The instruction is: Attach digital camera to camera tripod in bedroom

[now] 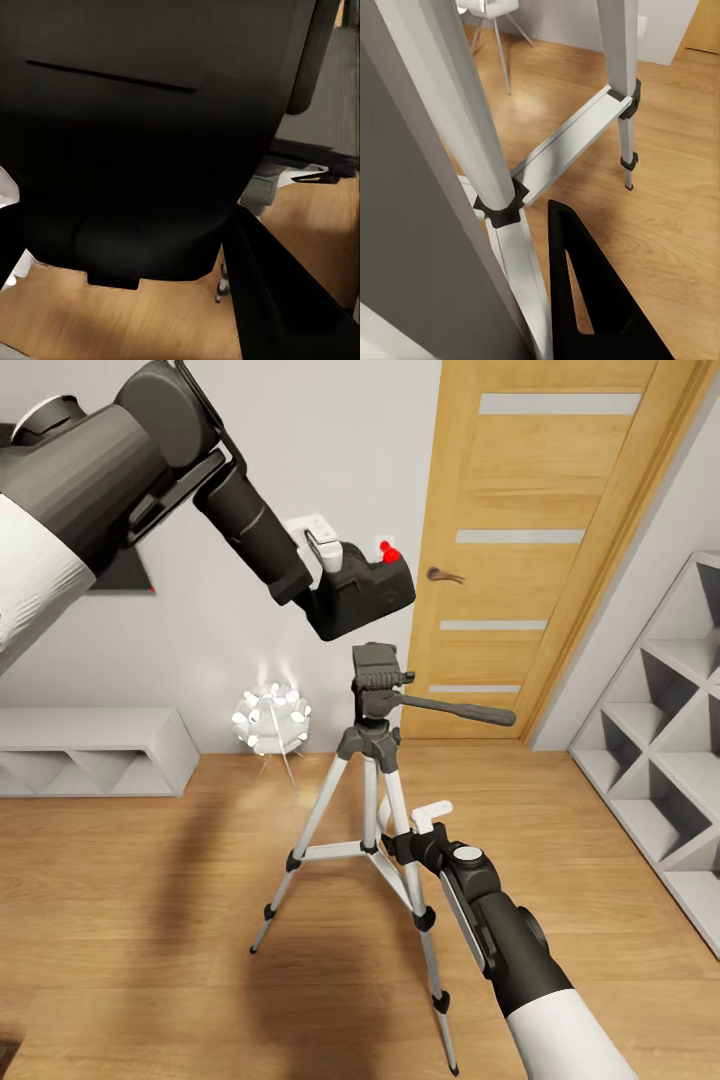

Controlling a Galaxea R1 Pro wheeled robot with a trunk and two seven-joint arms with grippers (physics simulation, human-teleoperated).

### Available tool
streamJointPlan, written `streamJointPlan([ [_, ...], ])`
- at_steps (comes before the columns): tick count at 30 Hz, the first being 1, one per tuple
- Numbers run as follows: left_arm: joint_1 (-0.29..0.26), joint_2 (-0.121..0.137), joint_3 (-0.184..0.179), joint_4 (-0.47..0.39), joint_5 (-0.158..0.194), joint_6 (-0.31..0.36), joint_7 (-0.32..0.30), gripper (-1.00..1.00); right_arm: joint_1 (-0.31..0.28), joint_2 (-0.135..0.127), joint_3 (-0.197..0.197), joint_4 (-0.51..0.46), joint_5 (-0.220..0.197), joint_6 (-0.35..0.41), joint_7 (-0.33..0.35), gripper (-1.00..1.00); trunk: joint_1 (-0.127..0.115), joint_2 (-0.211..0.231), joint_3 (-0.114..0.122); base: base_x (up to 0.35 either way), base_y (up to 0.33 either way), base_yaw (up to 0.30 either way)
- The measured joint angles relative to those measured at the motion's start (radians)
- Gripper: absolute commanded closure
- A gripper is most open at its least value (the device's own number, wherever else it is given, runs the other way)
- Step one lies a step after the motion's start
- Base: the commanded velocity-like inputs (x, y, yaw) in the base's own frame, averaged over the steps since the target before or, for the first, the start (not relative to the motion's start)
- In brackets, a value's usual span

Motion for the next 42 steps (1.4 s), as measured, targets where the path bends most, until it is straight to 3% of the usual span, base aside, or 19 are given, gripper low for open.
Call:
streamJointPlan([
  [6, 0.0, -0.004, 0.002, 0.004, 0.04, -0.006, -0.004, 1.0, 0.0, -0.002, -0.001, -0.002, 0.008, 0.0, 0.0, 1.0, 0.0, 0.0, 0.0, 0.0, 0.0, 0.0],
  [19, 0.0, -0.002, 0.006, -0.028, 0.051, -0.004, -0.018, 1.0, 0.0, -0.002, 0.0, -0.001, 0.01, 0.0, 0.001, 1.0, 0.0, 0.0, 0.0, 0.0, 0.0, 0.0],
  [28, 0.0, 0.0, -0.001, -0.096, 0.046, 0.008, -0.026, 1.0, 0.0, -0.002, -0.001, 0.0, 0.009, -0.001, 0.0, 1.0, 0.0, 0.0, 0.0, 0.0, 0.0, 0.0],
  [42, 0.0, -0.007, -0.007, -0.111, 0.022, 0.083, -0.027, 1.0, 0.0, -0.002, 0.0, -0.001, 0.009, 0.0, 0.0, 1.0, 0.0, 0.0, 0.0, 0.0, 0.0, 0.0],
])
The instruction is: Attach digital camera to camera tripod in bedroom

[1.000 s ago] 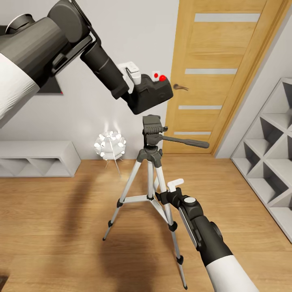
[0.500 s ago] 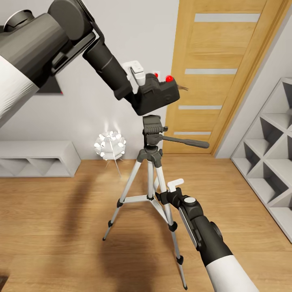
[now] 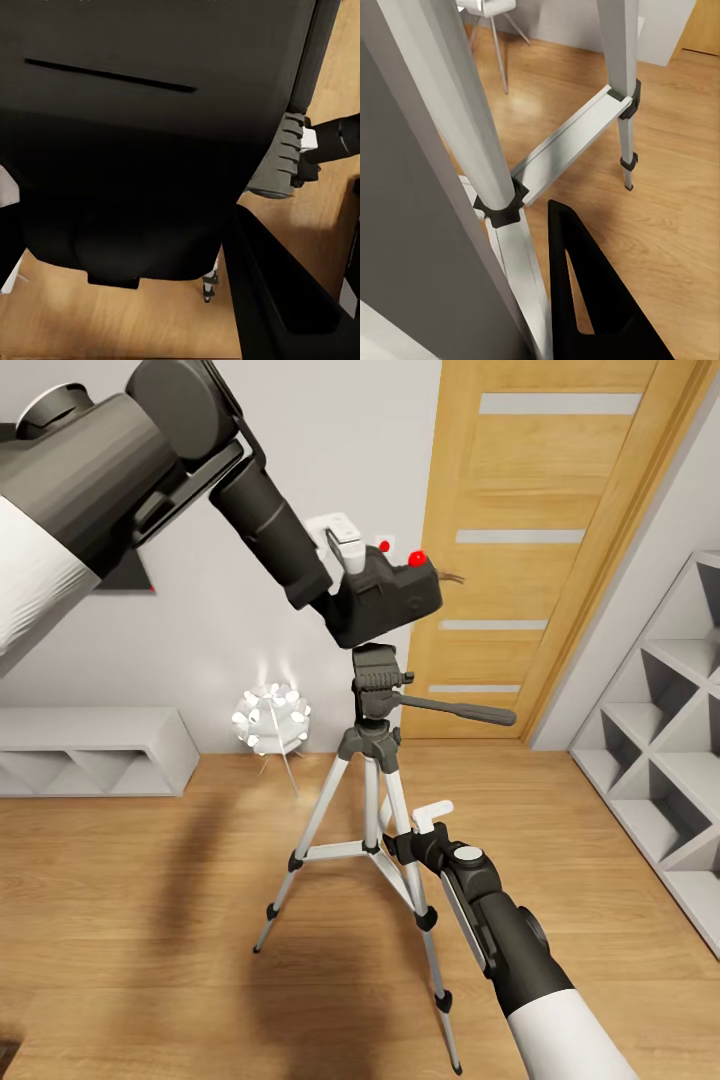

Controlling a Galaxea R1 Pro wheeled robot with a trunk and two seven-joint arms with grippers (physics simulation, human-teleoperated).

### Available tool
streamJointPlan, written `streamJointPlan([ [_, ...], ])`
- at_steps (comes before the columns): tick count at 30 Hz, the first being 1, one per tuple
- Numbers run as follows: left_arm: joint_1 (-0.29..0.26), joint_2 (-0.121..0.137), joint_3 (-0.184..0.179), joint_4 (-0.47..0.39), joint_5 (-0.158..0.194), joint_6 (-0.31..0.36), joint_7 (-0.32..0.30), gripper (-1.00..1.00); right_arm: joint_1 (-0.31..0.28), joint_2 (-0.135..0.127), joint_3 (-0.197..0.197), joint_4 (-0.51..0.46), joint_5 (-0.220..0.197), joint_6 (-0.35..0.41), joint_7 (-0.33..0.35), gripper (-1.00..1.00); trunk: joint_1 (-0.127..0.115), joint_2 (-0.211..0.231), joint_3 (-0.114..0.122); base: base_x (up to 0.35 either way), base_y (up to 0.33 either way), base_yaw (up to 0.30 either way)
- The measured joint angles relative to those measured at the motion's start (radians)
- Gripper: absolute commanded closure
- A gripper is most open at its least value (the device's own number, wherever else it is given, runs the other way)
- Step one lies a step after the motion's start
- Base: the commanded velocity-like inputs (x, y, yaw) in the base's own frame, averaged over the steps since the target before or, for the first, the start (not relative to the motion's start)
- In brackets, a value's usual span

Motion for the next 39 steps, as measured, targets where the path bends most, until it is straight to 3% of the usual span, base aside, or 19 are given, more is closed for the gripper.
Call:
streamJointPlan([
  [7, 0.0, 0.008, -0.003, 0.013, -0.051, 0.006, 0.002, 1.0, 0.0, 0.0, 0.0, 0.001, 0.0, 0.0, -0.001, 1.0, 0.0, 0.0, 0.0, 0.0, 0.0, 0.0],
  [24, 0.0, 0.004, -0.006, 0.023, -0.054, 0.009, 0.002, 1.0, 0.0, 0.0, 0.0, 0.001, 0.001, 0.0, 0.0, 1.0, 0.0, 0.0, 0.0, 0.0, 0.0, 0.0],
  [30, 0.0, -0.014, -0.006, 0.077, -0.05, 0.01, 0.002, 1.0, 0.0, 0.0, 0.001, 0.0, 0.001, 0.0, 0.0, 1.0, 0.0, 0.0, 0.0, 0.0, 0.0, 0.0],
  [35, 0.0, -0.051, -0.01, 0.154, -0.049, 0.01, 0.003, 1.0, 0.0, 0.0, 0.0, 0.001, 0.001, 0.0, 0.0, 1.0, 0.0, 0.0, 0.0, 0.0, 0.0, 0.0],
  [39, -0.002, -0.066, -0.026, 0.182, -0.049, 0.007, -0.002, 1.0, 0.0, -0.001, -0.002, 0.005, 0.0, -0.002, 0.0, 1.0, 0.0, -0.001, 0.0, 0.0, 0.0, 0.0],
])
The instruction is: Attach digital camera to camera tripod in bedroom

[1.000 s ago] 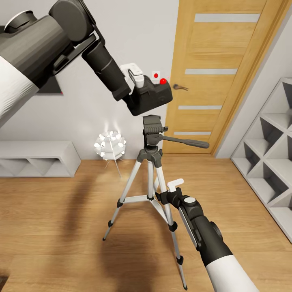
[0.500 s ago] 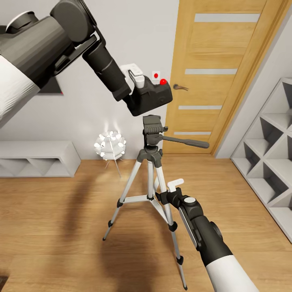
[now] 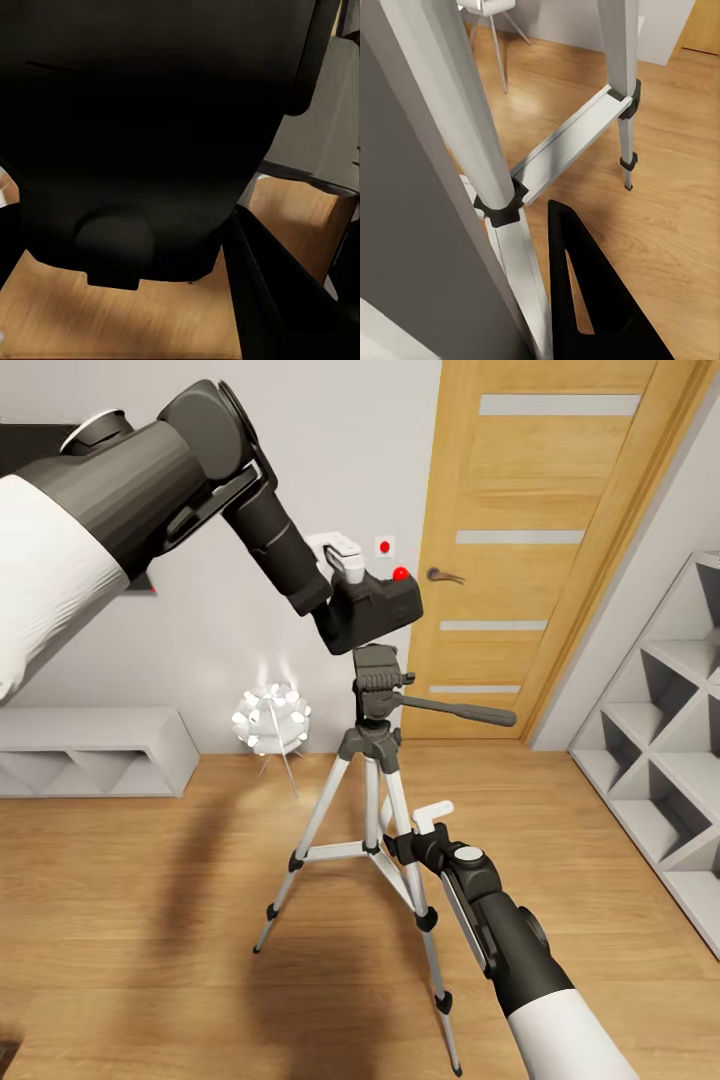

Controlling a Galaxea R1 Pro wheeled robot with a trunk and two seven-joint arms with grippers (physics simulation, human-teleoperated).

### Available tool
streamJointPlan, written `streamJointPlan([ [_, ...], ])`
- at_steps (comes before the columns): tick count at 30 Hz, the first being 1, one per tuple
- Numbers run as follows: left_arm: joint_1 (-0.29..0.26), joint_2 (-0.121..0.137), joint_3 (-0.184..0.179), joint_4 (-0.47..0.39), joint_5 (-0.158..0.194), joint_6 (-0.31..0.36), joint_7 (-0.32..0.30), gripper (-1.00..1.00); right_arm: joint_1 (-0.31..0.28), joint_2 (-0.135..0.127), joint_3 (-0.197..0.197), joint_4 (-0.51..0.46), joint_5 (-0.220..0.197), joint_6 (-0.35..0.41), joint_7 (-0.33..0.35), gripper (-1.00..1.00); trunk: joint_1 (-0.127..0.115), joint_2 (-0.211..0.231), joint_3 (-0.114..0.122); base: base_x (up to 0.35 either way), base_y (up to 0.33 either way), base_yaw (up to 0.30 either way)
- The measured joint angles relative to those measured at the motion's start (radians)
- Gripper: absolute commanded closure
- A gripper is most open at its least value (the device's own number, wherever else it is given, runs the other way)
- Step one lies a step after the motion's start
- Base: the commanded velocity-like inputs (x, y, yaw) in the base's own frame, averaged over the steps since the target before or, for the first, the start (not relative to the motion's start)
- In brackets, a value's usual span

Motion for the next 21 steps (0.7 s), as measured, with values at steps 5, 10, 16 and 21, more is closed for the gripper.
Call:
streamJointPlan([
  [5, -0.003, 0.004, -0.008, -0.004, -0.007, -0.004, -0.02, 1.0, 0.0, 0.0, 0.0, 0.0, 0.0, 0.0, 0.0, 1.0, 0.0, 0.0, 0.0, 0.0, 0.0, 0.0],
  [10, -0.023, 0.005, -0.054, -0.026, -0.013, -0.005, -0.044, 1.0, 0.0, 0.0, 0.001, 0.001, -0.001, -0.003, 0.0, 1.0, 0.0, 0.0, 0.0, 0.0, 0.0, 0.0],
  [16, -0.036, 0.006, -0.086, -0.048, -0.011, -0.006, -0.054, 1.0, 0.0, 0.0, 0.0, 0.001, -0.001, -0.002, 0.001, 1.0, 0.0, 0.0, 0.0, 0.0, 0.0, 0.0],
  [21, -0.039, 0.007, -0.094, -0.065, -0.02, -0.008, -0.055, 1.0, 0.0, -0.001, 0.001, 0.001, -0.001, -0.001, -0.001, 1.0, 0.0, 0.0, 0.0, 0.0, 0.0, 0.0],
])
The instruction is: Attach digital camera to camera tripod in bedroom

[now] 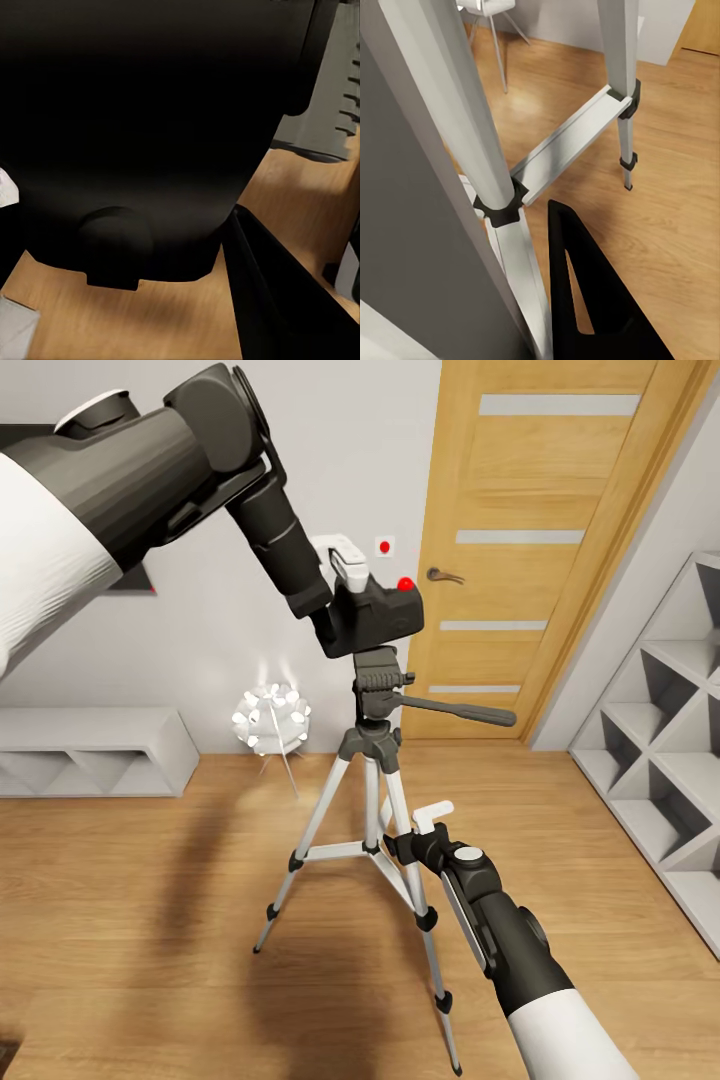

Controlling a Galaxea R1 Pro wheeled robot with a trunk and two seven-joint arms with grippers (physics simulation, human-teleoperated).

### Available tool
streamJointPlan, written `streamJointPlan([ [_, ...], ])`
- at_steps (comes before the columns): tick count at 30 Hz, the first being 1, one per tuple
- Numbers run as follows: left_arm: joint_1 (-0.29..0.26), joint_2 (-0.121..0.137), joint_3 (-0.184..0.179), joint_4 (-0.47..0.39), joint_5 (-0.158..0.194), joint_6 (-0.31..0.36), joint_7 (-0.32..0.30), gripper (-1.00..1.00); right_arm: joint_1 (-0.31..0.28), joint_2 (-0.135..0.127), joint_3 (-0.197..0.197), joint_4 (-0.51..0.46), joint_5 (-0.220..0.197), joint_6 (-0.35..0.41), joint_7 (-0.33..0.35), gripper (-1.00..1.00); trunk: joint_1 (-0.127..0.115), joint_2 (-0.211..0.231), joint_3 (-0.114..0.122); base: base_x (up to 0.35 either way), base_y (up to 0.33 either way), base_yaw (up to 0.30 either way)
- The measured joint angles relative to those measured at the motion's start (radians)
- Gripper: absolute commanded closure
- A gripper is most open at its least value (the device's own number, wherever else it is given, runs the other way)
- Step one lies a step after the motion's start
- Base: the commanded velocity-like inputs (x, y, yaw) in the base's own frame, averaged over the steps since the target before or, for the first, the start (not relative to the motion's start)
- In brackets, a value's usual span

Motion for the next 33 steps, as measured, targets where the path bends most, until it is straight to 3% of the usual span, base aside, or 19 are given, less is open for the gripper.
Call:
streamJointPlan([
  [21, -0.002, -0.002, -0.004, -0.036, 0.0, -0.001, 0.01, 1.0, 0.0, 0.001, -0.001, 0.0, 0.0, 0.002, -0.002, 1.0, 0.0, 0.0, 0.0, 0.0, 0.0, 0.0],
  [26, 0.02, 0.029, 0.039, -0.046, -0.004, 0.003, -0.007, 1.0, 0.0, 0.008, -0.001, -0.002, 0.008, 0.002, -0.001, 1.0, 0.0, 0.0, 0.001, 0.0, 0.0, 0.0],
  [30, 0.008, 0.052, 0.015, -0.028, 0.008, 0.004, -0.004, 1.0, 0.0, 0.012, -0.003, 0.002, 0.005, 0.001, -0.002, 1.0, 0.0, 0.001, 0.0, 0.0, 0.0, 0.0],
  [33, 0.004, 0.069, 0.031, -0.031, 0.003, 0.004, -0.012, 1.0, 0.0, 0.008, -0.003, 0.0, -0.001, 0.001, -0.002, 1.0, 0.0, 0.0, 0.0, 0.0, 0.0, 0.0],
])
